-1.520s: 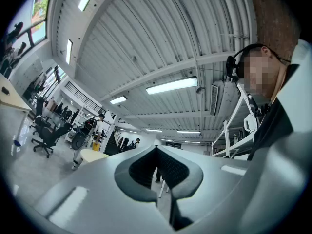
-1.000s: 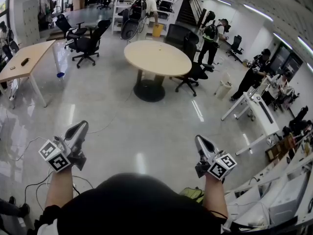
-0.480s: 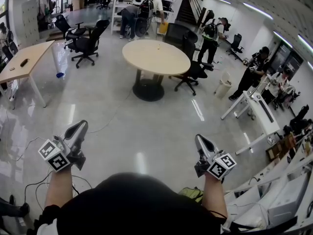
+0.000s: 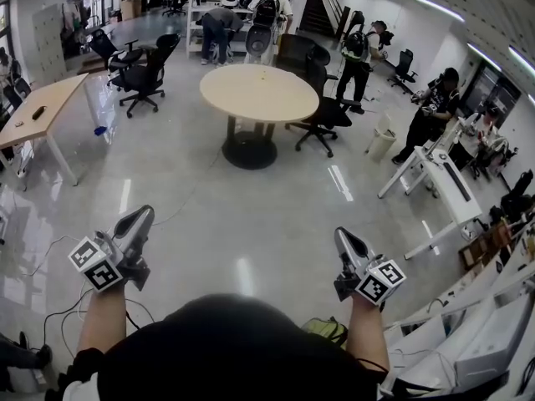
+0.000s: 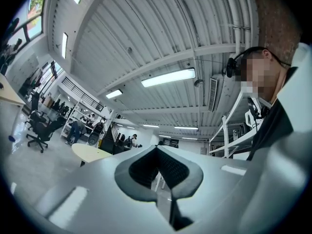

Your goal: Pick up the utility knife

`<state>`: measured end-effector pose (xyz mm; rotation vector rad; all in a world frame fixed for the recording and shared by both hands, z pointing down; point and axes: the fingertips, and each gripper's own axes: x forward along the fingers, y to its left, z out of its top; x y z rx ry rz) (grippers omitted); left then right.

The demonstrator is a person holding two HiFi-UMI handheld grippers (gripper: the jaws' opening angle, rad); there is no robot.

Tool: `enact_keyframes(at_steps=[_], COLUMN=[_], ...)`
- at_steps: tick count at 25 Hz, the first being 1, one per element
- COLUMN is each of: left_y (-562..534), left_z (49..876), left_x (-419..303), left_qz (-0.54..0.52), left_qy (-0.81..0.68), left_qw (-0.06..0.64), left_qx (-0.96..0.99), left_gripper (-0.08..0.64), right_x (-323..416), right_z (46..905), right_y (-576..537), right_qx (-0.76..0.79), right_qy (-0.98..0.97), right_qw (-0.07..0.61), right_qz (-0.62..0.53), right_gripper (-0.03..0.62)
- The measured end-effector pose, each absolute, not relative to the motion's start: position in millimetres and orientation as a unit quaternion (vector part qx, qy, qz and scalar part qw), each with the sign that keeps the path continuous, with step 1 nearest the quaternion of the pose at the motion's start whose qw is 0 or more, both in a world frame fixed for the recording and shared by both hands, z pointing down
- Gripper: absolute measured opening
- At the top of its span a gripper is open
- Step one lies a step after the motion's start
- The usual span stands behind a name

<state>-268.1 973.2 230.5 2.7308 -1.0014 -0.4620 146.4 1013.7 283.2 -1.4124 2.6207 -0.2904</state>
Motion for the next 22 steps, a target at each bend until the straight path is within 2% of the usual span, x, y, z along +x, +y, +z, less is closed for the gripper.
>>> enact_keyframes(at_steps=[10,17,22], left_y=[955,889,807], left_z=[238,254,248], left_x=[-207,-231,-276], left_qz=[-0.114,-0.128,-0.139], left_qy=[-0.31,-0.285,-0.26], left_qw=[0.102,0.115,0.12], left_qx=[0.938,0.943,0.948], left_gripper=[-0.008,-0.008,-0.008], right_x=[187,158,114], right_z=[318,320,299], right_y=[1006,957,894], right_qx=[-0.482,-0.496,-0.52], right_qy=[0.864,0.859,0.845], right_qw=[0.076,0.053,0.059], right_qz=[-0.122,-0.112,-0.113], right_gripper=[0.014,0.014,0.014])
